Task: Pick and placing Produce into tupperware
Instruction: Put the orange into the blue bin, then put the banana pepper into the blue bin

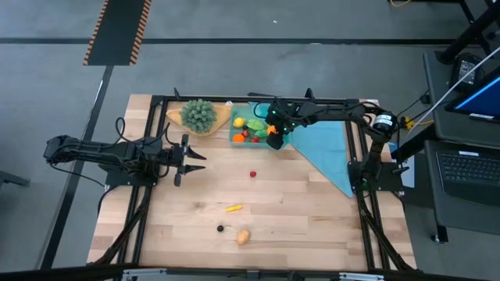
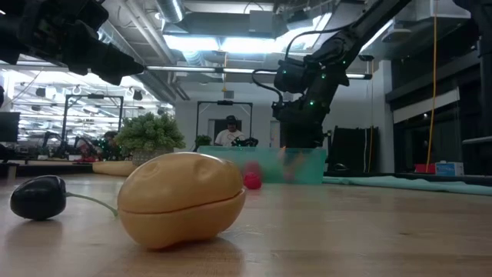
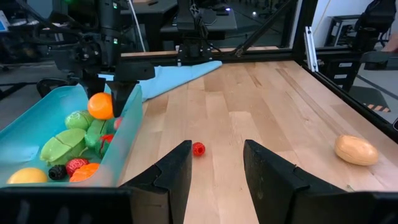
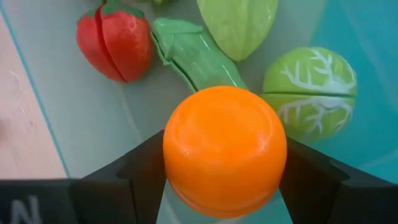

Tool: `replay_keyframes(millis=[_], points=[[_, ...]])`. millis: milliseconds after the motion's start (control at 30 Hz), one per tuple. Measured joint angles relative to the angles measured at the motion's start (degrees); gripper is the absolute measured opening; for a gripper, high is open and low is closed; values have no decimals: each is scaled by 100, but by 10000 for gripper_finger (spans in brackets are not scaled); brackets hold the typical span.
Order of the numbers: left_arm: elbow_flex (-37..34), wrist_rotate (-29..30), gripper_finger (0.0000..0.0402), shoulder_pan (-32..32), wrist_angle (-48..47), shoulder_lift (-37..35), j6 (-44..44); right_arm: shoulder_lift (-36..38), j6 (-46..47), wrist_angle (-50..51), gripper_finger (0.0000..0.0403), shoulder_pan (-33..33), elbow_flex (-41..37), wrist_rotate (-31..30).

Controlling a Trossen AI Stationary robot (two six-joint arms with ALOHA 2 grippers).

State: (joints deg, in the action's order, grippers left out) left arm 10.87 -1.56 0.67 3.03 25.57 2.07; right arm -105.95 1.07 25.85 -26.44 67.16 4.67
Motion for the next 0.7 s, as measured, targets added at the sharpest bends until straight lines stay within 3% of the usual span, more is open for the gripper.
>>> replay_keyframes(millis=[233, 700], points=[[0, 0, 137, 1, -1, 0, 2, 0, -8, -14, 309, 0, 0, -4], [0, 0, 137, 2, -2, 1, 4, 0, -434, -53, 318, -9, 310, -505]])
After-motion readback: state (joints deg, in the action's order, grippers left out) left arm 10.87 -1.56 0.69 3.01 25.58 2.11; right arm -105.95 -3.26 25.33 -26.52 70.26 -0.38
